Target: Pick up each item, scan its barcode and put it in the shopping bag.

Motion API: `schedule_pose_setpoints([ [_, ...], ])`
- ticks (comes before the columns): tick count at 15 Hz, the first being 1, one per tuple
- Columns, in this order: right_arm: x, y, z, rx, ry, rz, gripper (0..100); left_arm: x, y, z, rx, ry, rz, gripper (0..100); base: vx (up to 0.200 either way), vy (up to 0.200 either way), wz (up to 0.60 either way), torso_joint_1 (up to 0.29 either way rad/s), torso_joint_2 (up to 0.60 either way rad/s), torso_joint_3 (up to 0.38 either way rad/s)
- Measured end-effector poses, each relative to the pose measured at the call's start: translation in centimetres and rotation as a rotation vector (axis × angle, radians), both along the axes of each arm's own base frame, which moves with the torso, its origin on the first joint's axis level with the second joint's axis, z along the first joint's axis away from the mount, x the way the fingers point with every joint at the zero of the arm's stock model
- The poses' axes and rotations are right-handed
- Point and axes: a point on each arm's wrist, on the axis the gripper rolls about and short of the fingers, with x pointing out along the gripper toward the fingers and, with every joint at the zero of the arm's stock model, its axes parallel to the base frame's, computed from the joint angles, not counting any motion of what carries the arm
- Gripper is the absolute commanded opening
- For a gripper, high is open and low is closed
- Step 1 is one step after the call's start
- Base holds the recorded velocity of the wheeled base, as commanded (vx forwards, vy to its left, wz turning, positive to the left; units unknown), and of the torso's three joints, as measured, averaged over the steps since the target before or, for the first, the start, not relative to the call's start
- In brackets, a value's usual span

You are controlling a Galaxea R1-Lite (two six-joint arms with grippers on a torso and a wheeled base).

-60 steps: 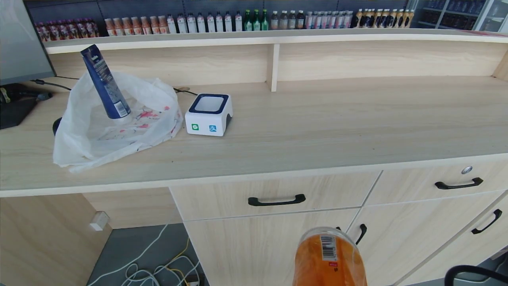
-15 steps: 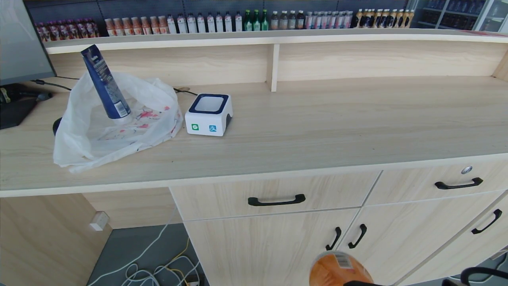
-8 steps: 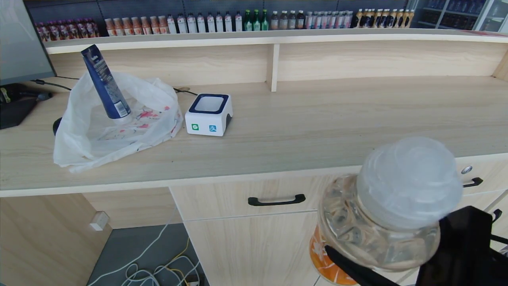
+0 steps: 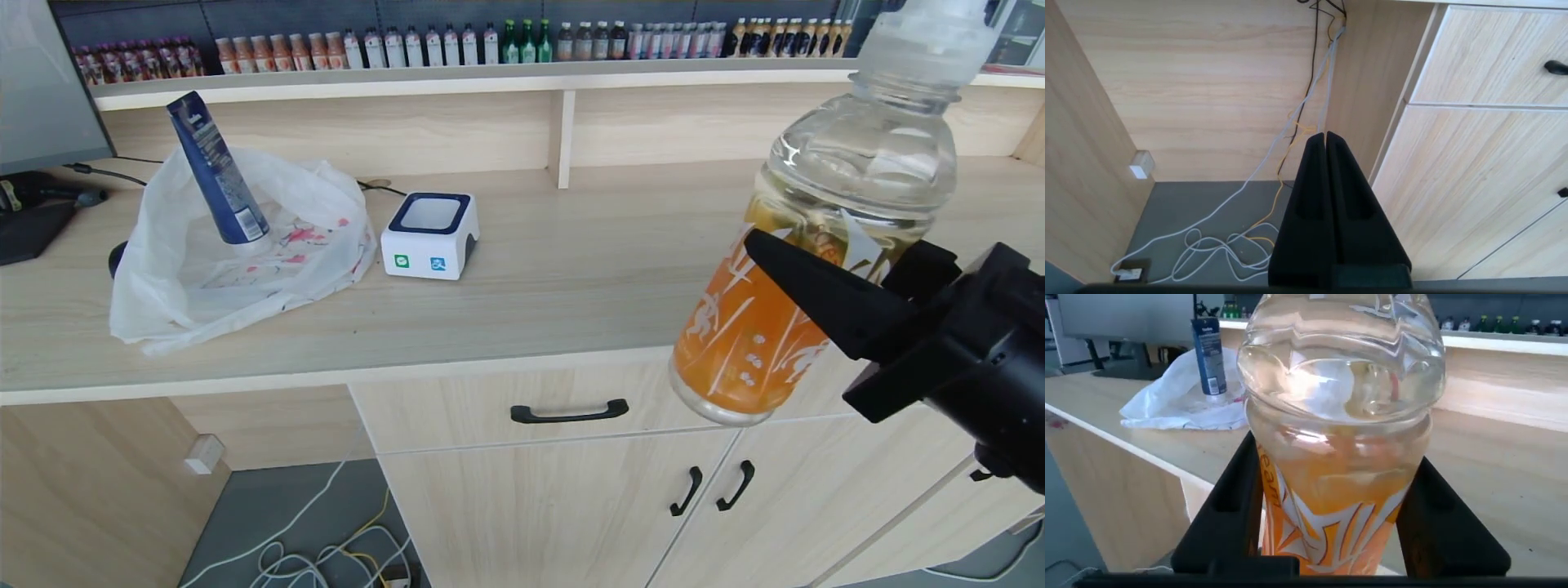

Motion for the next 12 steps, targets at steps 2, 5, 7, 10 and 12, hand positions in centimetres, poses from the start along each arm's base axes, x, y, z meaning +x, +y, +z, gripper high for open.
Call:
schedule_pose_setpoints([
  [2, 0.7, 0.0, 0.1, 0.032, 0.026, -0.01, 0, 0.0, 0.0, 0.0, 0.0, 0.0, 0.0, 0, 0.0, 0.0, 0.0, 0.0, 0.0, 0.0],
  [5, 2.2, 0.0, 1.7, 0.097, 0.001, -0.041, 0, 0.0, 0.0, 0.0, 0.0, 0.0, 0.0, 0, 0.0, 0.0, 0.0, 0.0, 0.0, 0.0],
  [7, 3.2, 0.2, 2.7, 0.127, -0.017, -0.06, 0, 0.0, 0.0, 0.0, 0.001, 0.001, 0.0, 0, 0.0, 0.0, 0.0, 0.0, 0.0, 0.0],
  [10, 5.0, -1.0, 3.5, 0.154, -0.062, -0.15, 0, 0.0, 0.0, 0.0, 0.0, 0.0, 0.0, 0, 0.0, 0.0, 0.0, 0.0, 0.0, 0.0],
  [12, 6.1, -2.0, 3.5, 0.137, -0.078, -0.171, 0, 0.0, 0.0, 0.0, 0.001, 0.0, 0.0, 0, 0.0, 0.0, 0.0, 0.0, 0.0, 0.0],
])
